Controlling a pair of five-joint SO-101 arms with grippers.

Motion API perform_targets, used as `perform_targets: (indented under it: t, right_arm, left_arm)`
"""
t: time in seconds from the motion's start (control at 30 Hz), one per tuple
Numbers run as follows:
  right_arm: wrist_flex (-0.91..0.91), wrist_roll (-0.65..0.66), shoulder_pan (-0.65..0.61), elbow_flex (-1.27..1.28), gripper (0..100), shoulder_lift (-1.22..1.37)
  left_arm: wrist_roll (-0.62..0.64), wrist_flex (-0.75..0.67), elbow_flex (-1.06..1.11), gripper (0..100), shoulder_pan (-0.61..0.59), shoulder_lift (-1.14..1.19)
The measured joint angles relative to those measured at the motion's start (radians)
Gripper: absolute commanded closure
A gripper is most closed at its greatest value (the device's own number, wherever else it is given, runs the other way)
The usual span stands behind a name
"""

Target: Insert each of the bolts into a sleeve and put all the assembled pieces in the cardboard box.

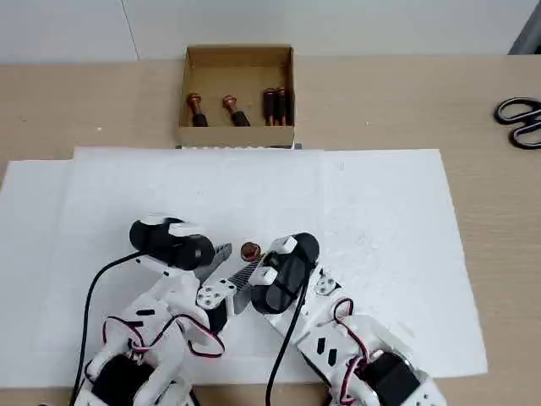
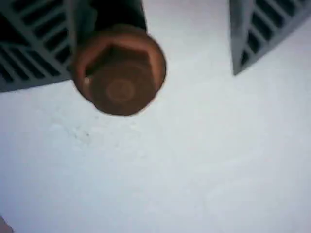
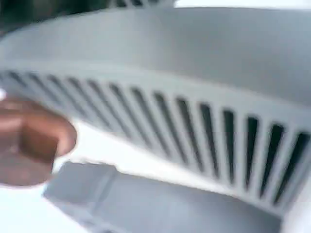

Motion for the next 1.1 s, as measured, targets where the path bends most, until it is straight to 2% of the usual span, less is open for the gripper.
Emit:
perform_targets:
  t: [0.2,0.37,0.7,0.77,0.9,1.1]
  right_arm:
    - [-0.002,0.0,0.0,-0.012,99.5,-0.002]
    - [-0.003,0.0,0.002,-0.037,99.5,-0.005]
    - [-0.003,0.0,0.002,-0.037,99.5,-0.005]
    - [-0.003,0.0,0.002,-0.037,99.5,-0.005]
    - [-0.003,0.0,0.002,-0.037,99.5,-0.005]
    - [-0.003,0.0,0.002,-0.037,99.5,-0.005]
  left_arm:
    - [0.0,0.009,-0.054,81,0.002,0.002]
    - [-0.003,0.032,-0.112,81,0.061,0.008]
    - [0.009,0.034,-0.12,81,0.068,0.008]
    - [0.009,0.034,-0.137,85,0.068,0.012]
    - [0.009,0.034,-0.178,99,0.058,0.008]
    - [0.009,0.003,-0.181,99,-0.051,0.009]
